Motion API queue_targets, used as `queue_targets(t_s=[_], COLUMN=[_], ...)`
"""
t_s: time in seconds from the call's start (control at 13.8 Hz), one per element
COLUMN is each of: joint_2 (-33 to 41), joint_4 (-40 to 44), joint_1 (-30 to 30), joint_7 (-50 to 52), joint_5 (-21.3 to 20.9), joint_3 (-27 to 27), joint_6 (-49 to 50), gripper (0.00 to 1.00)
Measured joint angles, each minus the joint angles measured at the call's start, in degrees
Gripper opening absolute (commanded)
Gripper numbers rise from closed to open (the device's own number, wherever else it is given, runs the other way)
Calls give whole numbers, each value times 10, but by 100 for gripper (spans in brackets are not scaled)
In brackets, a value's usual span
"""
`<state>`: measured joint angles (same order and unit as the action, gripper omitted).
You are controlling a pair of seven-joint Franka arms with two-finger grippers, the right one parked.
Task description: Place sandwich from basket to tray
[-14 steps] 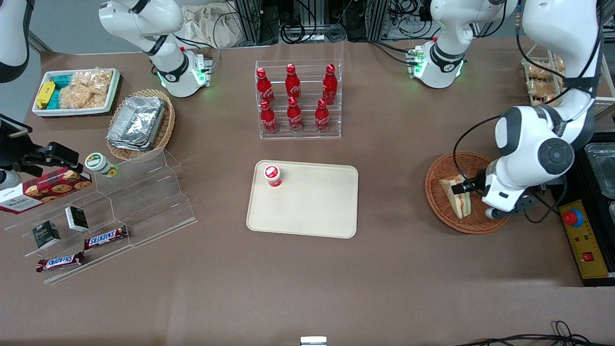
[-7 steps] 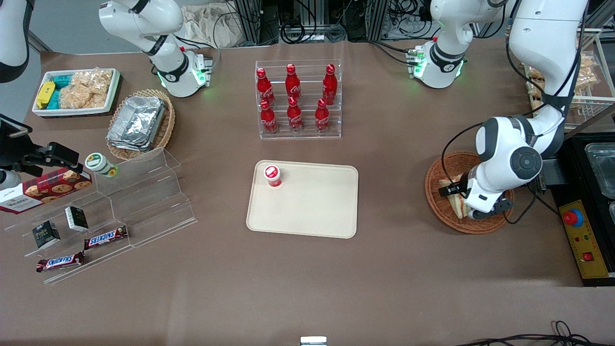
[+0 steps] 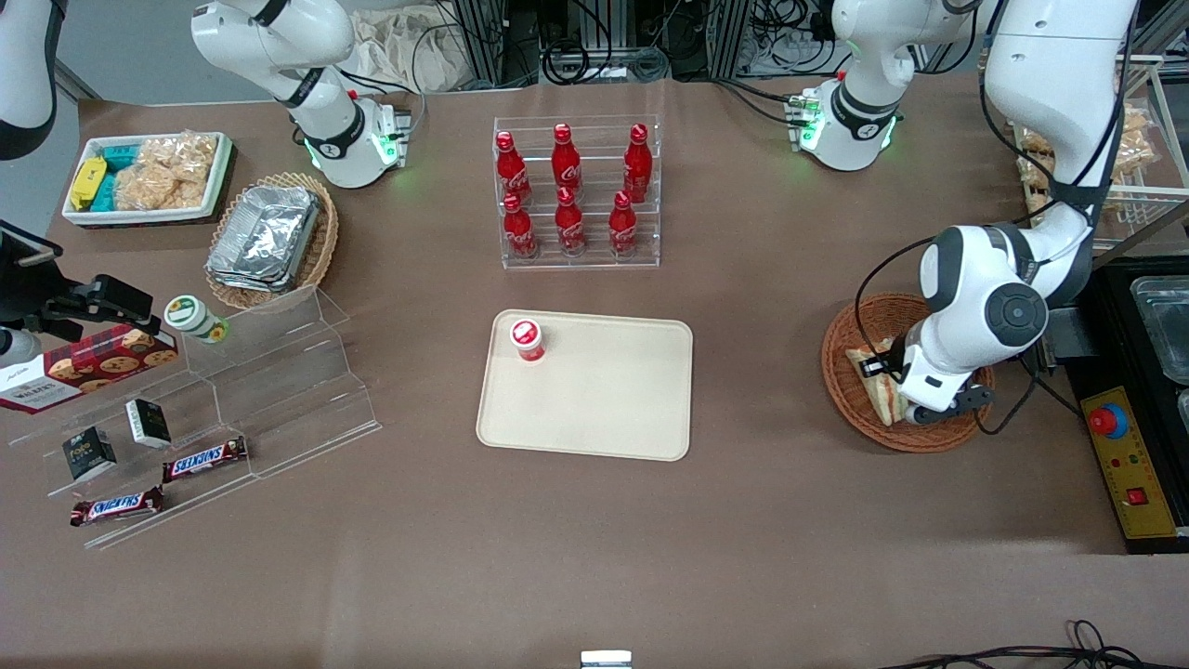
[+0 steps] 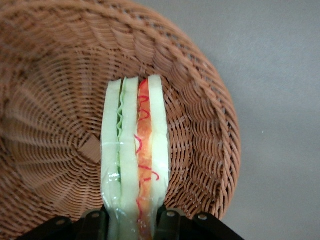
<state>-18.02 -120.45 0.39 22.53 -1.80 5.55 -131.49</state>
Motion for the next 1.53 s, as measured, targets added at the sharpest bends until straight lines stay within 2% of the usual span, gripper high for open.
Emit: queue_targets(t_s=[0.22, 0.51, 0.95, 1.38, 1.53], joint_2=[35, 93, 109, 95, 68], joint_4=[61, 154, 335, 378, 377], joint_1=[-2, -12, -16, -23, -36], joint_7=[0, 0, 21, 207, 238], joint_5=[-20, -25, -39, -39, -39], joint_3=[6, 29, 121, 267, 284], joint_6=[106, 233, 448, 471, 438], gripper=[32, 32, 31, 31, 31])
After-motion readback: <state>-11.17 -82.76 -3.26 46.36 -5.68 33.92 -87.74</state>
